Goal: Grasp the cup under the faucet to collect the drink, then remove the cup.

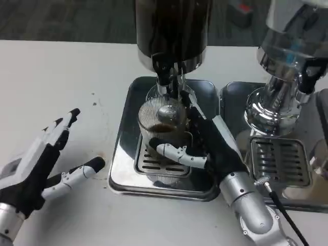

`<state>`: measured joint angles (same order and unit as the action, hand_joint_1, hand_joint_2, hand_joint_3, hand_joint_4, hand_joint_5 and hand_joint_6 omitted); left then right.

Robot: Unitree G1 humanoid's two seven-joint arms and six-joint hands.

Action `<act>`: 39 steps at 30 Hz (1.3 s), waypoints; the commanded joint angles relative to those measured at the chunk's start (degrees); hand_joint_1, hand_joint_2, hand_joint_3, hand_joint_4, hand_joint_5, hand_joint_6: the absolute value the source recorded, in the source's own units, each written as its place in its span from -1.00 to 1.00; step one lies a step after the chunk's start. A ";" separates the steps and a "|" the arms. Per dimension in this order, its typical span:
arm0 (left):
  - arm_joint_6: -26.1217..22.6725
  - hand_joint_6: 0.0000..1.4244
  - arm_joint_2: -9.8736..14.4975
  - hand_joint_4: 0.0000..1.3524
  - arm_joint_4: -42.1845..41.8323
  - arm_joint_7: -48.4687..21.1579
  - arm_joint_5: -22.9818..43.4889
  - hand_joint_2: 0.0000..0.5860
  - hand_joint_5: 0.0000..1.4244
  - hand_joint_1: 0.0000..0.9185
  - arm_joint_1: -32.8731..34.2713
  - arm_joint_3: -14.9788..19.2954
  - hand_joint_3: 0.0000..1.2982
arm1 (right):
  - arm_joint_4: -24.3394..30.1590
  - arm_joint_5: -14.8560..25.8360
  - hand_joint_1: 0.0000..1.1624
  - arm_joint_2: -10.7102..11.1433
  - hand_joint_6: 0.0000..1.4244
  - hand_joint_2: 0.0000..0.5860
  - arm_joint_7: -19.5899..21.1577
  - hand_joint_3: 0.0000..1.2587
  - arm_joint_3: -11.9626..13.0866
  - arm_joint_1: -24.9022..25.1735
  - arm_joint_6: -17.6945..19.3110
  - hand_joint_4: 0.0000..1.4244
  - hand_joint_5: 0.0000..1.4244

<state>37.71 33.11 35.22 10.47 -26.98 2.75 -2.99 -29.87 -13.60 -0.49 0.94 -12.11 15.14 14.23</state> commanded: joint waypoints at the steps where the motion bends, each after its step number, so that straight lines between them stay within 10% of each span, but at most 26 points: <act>1: -0.64 -1.00 0.82 -1.00 -0.76 -0.32 0.74 -0.60 -1.00 -1.00 -0.69 0.42 -1.00 | -1.46 0.62 0.47 -0.71 -0.88 -0.29 -0.81 -1.00 -0.24 0.68 -0.39 -1.00 -0.97; 39: -1.49 -1.00 1.08 -1.00 -3.34 -0.42 0.96 -0.60 -1.00 -1.00 -1.69 0.58 -1.00 | 0.60 0.97 0.76 -3.17 -0.46 -0.14 4.69 -0.41 1.00 -0.38 -1.39 -0.41 -0.49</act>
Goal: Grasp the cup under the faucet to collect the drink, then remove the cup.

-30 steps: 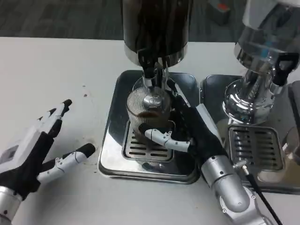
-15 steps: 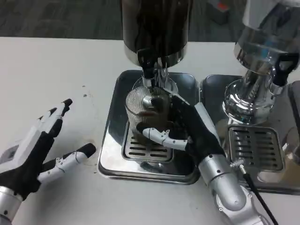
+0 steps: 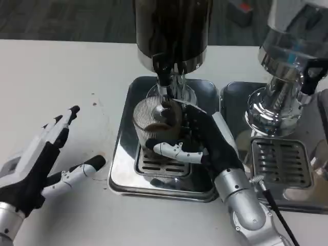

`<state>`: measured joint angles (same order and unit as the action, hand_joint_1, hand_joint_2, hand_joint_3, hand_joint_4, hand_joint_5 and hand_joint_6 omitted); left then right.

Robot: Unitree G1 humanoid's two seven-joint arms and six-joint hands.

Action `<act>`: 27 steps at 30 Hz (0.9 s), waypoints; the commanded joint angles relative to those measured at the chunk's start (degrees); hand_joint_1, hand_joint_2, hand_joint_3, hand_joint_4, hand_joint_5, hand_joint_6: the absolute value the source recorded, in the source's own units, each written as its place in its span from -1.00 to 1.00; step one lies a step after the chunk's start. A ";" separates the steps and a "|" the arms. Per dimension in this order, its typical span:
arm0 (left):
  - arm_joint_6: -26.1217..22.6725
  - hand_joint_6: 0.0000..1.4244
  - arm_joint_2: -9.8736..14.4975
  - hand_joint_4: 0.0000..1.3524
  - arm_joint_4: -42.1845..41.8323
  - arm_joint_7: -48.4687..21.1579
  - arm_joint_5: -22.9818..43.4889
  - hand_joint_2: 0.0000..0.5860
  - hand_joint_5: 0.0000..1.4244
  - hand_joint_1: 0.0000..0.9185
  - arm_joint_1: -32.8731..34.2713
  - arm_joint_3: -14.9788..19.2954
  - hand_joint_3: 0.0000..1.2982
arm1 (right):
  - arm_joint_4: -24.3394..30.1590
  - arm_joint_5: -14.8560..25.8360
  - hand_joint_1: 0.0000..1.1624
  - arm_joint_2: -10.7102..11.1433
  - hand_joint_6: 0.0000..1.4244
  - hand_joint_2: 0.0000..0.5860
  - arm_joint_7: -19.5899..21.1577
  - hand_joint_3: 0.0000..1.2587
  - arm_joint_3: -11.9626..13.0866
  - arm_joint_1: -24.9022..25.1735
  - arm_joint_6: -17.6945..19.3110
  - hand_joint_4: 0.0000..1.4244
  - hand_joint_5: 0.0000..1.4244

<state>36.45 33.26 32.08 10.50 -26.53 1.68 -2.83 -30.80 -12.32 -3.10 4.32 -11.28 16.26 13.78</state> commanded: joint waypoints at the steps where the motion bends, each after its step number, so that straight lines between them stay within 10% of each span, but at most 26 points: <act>1: -0.20 -1.00 0.92 -1.00 -0.14 -0.51 0.56 -0.60 -1.00 -1.00 -0.55 0.36 -1.00 | 1.94 -0.35 0.77 -0.64 -0.44 -0.13 1.68 -0.39 0.23 -1.79 -0.95 -0.39 -0.48; 27: 0.32 -1.00 1.00 -1.00 0.88 -1.87 0.92 -0.60 -1.00 -1.00 0.85 -0.53 -1.00 | 7.12 -1.76 0.90 -1.20 -0.10 -0.24 7.26 -0.23 1.11 -4.72 0.82 -0.21 -0.21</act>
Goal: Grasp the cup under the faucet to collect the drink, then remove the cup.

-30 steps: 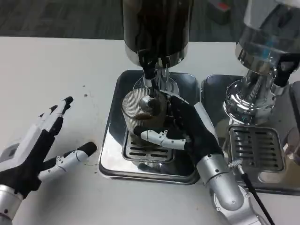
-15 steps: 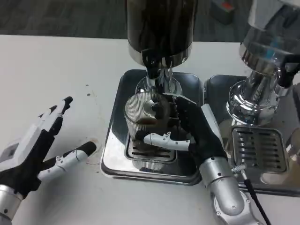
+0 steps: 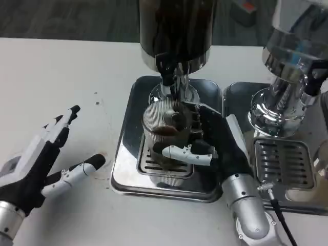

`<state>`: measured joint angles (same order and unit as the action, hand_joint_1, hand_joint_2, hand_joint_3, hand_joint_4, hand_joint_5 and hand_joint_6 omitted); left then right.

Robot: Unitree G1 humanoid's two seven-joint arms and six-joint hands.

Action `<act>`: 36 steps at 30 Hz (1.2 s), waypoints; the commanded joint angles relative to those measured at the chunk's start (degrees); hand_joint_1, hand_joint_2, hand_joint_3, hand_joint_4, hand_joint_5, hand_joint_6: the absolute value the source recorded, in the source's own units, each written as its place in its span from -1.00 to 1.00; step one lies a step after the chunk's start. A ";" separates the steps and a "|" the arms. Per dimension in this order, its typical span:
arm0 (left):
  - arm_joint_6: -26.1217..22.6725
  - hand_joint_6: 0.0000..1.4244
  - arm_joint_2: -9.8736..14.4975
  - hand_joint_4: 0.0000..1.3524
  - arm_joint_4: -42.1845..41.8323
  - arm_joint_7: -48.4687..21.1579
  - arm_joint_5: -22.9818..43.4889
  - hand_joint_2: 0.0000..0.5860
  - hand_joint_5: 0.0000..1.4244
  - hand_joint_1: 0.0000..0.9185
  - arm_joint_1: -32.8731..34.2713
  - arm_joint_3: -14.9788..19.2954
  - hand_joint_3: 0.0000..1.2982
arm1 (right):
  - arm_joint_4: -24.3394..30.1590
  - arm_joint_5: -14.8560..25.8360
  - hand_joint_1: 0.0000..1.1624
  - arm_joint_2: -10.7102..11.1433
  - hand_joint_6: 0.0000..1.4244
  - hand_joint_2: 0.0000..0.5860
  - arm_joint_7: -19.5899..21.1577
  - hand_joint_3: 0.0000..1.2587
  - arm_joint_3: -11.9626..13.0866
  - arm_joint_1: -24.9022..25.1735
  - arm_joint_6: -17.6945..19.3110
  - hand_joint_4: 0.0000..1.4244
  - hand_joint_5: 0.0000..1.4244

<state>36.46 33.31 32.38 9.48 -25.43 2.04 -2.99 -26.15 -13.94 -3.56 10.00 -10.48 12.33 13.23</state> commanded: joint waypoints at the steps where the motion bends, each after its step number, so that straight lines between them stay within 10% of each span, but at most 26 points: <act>1: 0.42 -1.00 0.95 -1.00 0.72 -1.05 -0.16 -0.60 -1.00 -1.00 0.65 -0.50 -1.00 | 2.71 -0.34 0.91 -0.65 -0.09 -0.24 1.73 -0.23 0.29 -0.88 1.42 -0.21 -0.21; 36: 1.81 -1.00 1.55 -1.00 0.68 -1.71 -2.03 -0.60 -1.00 -1.00 2.03 -2.35 -1.00 | 14.28 -2.06 0.89 2.86 0.13 -0.28 -3.58 -0.21 -1.18 -7.43 -2.59 -0.19 -0.04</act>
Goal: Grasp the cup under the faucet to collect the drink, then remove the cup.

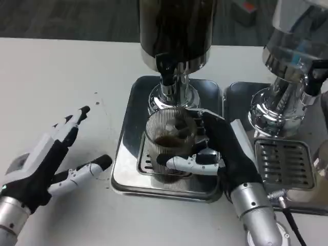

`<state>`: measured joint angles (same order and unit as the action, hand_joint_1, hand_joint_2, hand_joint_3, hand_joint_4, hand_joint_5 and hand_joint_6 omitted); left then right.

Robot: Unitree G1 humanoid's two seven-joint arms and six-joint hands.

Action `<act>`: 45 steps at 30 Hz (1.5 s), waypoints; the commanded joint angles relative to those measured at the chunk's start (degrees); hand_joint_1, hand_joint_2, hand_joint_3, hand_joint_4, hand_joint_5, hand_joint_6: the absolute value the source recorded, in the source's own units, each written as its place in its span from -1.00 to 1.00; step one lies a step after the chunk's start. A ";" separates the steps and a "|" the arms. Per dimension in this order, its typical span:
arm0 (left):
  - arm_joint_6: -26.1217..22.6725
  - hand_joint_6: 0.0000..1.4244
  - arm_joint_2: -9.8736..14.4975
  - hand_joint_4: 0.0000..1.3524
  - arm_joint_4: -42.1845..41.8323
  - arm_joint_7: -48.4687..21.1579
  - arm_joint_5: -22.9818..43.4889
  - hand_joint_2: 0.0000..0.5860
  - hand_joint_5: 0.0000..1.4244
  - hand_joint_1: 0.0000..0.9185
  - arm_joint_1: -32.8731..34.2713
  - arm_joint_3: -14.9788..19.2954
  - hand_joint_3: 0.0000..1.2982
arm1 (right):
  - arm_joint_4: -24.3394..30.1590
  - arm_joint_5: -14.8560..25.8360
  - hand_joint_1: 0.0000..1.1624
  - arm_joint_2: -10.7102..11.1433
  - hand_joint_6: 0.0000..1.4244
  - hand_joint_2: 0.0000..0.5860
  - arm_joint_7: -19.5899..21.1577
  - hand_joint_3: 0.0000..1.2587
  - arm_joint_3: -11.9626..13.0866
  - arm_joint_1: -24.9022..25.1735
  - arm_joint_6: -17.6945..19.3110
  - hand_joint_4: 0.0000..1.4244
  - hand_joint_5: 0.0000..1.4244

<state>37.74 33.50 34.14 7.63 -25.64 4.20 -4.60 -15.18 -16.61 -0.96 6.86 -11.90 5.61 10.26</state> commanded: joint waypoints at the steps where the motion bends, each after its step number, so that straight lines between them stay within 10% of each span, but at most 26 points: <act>1: 0.50 -1.00 1.41 -1.00 -1.14 0.24 -1.91 -0.60 -1.00 -1.00 -0.12 -0.82 -1.00 | 3.73 0.69 0.89 0.34 0.13 -0.29 -0.54 -0.21 0.27 -0.96 0.29 -0.18 -0.04; 22: -3.57 -1.00 6.24 -1.00 -10.35 7.58 -16.41 -0.60 -1.00 -1.00 -5.35 -2.74 -1.00 | 9.88 0.93 0.90 3.09 0.19 -0.31 -4.84 -0.17 -0.10 -4.47 0.53 -0.13 0.01; 45: -5.30 -1.00 7.92 -1.00 -17.09 7.43 -15.19 -0.65 -1.00 -1.00 -13.64 -2.26 -1.00 | 20.36 2.27 0.87 6.57 0.21 -0.34 -11.63 -0.13 0.00 -8.91 -3.05 -0.08 0.06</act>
<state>33.04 40.98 18.42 15.13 -41.17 -7.89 -7.42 1.71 -15.55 5.43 -4.16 -11.94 -2.82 6.89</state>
